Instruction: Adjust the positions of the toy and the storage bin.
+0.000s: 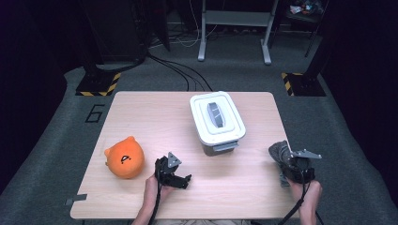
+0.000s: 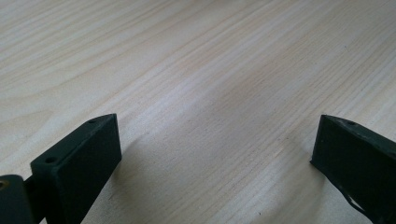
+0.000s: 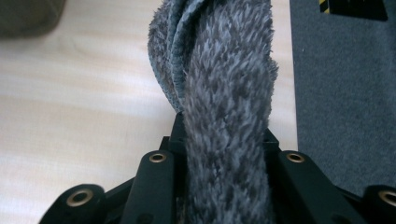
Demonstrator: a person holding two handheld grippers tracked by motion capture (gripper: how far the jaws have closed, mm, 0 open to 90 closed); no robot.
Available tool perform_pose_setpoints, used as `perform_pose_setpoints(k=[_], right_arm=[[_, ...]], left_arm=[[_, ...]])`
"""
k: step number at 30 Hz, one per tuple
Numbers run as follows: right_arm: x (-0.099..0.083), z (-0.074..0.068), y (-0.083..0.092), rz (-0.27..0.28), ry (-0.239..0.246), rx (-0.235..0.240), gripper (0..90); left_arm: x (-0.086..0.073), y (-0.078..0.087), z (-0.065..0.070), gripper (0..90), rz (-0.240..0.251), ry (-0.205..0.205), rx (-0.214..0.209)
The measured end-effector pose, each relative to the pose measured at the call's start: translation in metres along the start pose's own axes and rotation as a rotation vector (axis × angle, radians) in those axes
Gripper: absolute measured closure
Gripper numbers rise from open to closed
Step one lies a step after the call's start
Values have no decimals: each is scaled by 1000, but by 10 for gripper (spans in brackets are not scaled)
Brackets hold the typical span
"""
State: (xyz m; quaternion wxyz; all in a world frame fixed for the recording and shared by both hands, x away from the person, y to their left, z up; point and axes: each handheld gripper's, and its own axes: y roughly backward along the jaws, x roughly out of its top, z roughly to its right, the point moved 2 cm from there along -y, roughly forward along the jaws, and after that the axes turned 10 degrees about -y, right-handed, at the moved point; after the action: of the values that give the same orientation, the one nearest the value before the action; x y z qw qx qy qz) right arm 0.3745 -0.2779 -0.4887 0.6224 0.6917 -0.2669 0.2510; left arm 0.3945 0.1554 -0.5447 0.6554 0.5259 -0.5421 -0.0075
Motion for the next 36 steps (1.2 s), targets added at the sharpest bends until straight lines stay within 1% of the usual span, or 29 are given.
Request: perform_pose_setpoints(k=[3, 8, 11, 14, 16, 19, 21, 23, 26, 27, 29, 30, 32, 34, 36], right_arm=[[-11, 2, 3, -9, -11, -4, 688], [-25, 2, 5, -30, -12, -11, 681], [-32, 2, 4, -45, 5, -16, 679], [-40, 1, 0, -64, 6, -20, 677], [-44, 0, -2, -69, 11, -25, 675], [-46, 0, -2, -61, 16, -29, 671], [-46, -1, -3, -63, 23, -34, 645], [-45, -2, -3, -73, 13, -30, 572], [-44, -1, -3, -83, 9, -30, 406], [-43, -1, -3, -85, 7, -33, 365], [-42, -1, 0, -82, 4, -38, 256], [-41, -1, 1, -74, 8, -43, 216], [-38, -2, 7, -57, 10, -48, 155], [-34, -3, 13, -38, 14, -46, 139], [-30, -5, 17, -22, 31, -35, 126]], left_arm=[[0, 0, 0, 9, 0, 0, 0], [0, 0, 0, 9, 0, 0, 0], [0, 0, 0, 9, -2, -2, 2], [0, 0, 0, 9, -3, -2, 3], [0, 0, 0, 9, -3, -2, 3], [0, 0, 0, 9, -3, -2, 4], [0, 0, 0, 9, -3, -2, 4], [0, 0, 0, 9, -3, -2, 4], [0, 0, 0, 9, -3, -2, 4], [0, 0, 0, 9, -4, -2, 0], [0, 0, 0, 9, -3, -2, 4], [0, 0, 0, 9, -3, -2, 3], [0, 0, 0, 9, -3, -1, 3], [0, 0, -1, 9, -4, -7, 5], [0, 0, -1, 9, -4, -7, 5]])
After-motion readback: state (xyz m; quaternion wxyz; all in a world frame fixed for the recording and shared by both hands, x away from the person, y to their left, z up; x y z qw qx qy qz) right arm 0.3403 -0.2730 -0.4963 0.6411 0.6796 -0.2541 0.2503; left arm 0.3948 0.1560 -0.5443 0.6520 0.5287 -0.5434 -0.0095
